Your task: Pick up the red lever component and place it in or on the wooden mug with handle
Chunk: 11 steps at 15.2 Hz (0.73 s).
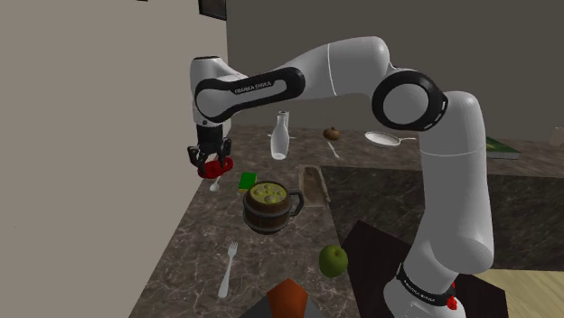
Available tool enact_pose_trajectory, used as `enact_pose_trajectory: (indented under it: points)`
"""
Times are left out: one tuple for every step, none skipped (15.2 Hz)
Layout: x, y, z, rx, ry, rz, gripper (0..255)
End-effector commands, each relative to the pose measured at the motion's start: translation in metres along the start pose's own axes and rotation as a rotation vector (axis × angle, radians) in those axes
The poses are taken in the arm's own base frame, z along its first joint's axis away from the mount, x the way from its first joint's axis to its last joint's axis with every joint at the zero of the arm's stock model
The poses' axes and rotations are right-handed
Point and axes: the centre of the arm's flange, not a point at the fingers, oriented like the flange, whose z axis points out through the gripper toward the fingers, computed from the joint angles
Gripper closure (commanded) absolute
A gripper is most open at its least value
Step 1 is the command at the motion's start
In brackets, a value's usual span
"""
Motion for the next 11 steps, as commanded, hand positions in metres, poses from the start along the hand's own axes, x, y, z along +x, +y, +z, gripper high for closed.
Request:
enact_pose_trajectory:
  points:
    - [-0.010,0.010,-0.006,0.000,0.000,0.000,255]
    - [-0.019,0.019,-0.008,0.000,0.000,0.000,255]
    - [-0.029,0.028,-0.009,0.000,0.000,0.000,255]
    - [-0.038,0.037,-0.011,0.000,0.000,0.000,255]
    - [-0.048,0.046,-0.012,0.000,0.000,0.000,255]
    - [-0.057,0.055,-0.014,0.000,0.000,0.000,255]
    - [-0.067,0.064,-0.015,0.000,0.000,0.000,255]
    - [-0.076,0.073,-0.017,0.000,0.000,0.000,255]
    - [-0.086,0.082,-0.018,0.000,0.000,0.000,255]
    - [-0.095,0.091,-0.020,0.000,0.000,0.000,255]
    - [-0.105,0.100,-0.021,0.000,0.000,0.000,255]
